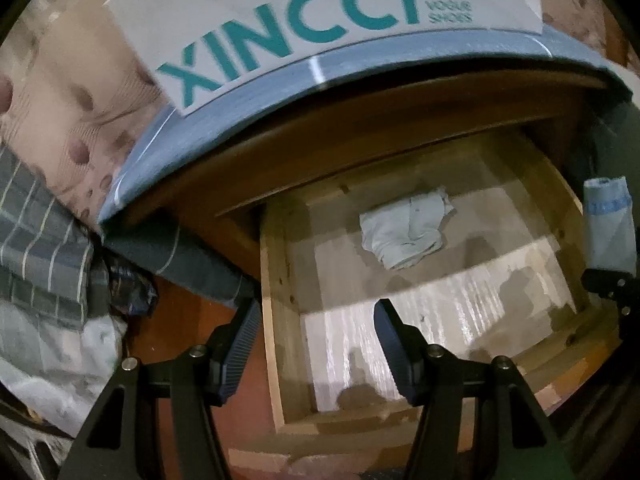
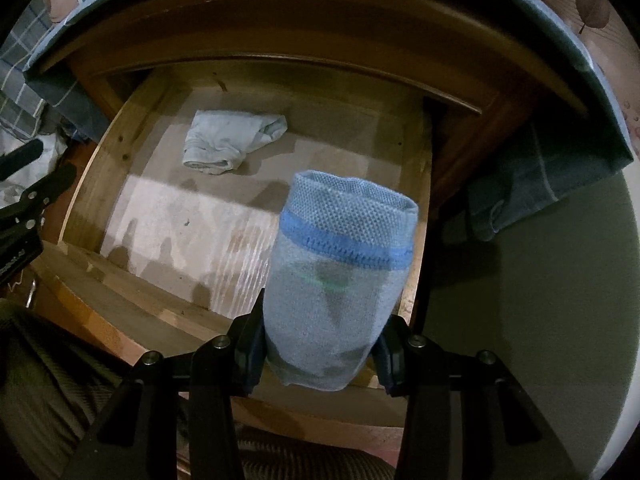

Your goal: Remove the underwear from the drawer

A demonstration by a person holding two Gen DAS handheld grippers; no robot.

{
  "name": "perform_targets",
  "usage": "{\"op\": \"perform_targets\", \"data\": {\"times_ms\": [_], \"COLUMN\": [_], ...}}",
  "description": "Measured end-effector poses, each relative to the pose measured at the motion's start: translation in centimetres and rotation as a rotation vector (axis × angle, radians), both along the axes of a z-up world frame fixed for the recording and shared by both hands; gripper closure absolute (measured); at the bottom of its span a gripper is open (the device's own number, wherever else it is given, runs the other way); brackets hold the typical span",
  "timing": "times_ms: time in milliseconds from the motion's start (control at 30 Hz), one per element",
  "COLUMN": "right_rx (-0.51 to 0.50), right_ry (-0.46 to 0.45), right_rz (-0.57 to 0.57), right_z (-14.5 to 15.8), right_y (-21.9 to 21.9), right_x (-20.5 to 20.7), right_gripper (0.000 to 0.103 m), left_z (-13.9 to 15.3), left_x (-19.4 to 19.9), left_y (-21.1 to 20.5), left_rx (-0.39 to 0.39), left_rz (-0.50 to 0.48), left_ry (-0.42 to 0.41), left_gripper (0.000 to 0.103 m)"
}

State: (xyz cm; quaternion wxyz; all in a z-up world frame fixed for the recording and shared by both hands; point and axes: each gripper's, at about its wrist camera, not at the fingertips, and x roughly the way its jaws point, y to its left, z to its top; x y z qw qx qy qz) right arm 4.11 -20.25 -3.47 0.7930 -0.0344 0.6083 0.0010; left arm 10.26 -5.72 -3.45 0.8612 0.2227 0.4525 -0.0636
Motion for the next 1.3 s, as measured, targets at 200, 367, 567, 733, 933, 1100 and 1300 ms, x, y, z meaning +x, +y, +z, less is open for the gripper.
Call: {"op": "perform_targets", "data": {"times_ms": [200, 367, 567, 733, 933, 1100, 1300], "right_rx": [0.009, 0.021, 0.025, 0.038, 0.076, 0.083, 0.091], "right_ry": [0.003, 0.007, 0.007, 0.011, 0.03, 0.034, 0.045], "right_rz": [-0.004, -0.007, -0.009, -0.015, -0.023, -0.024, -0.02], "right_z": [0.0, -0.1, -0.2, -0.3, -0.8, -0.9, -1.2], "right_y": [-0.1, -0.3, -0.5, -0.6, -0.9, -0.8, -0.8], "right_x": [0.1, 0.3, 0.3, 0.2, 0.3, 0.2, 0.4], "right_gripper": [0.062, 0.062, 0.062, 0.062, 0.062, 0.062, 0.062], "left_z": [-1.2, -2.9, -4.4, -6.6, -8.8, -9.6, -10.4], "left_x": [0.6, 1.1, 1.6, 1.1, 1.7, 3.5, 5.3], "left_y": [-1.4, -2.3, -3.8, -5.4, -7.0, -7.7, -8.1], "left_rx": [0.134, 0.307, 0.453, 0.567, 0.601, 0.561, 0.522], "left_rz": [-0.124, -0.253, -0.433, -0.588, -0.683, -0.692, -0.726], "left_ry": [-0.021, -0.057, -0.077, -0.109, -0.092, -0.055, -0.02], "left_gripper": [0.042, 0.042, 0.042, 0.042, 0.042, 0.042, 0.042]}}
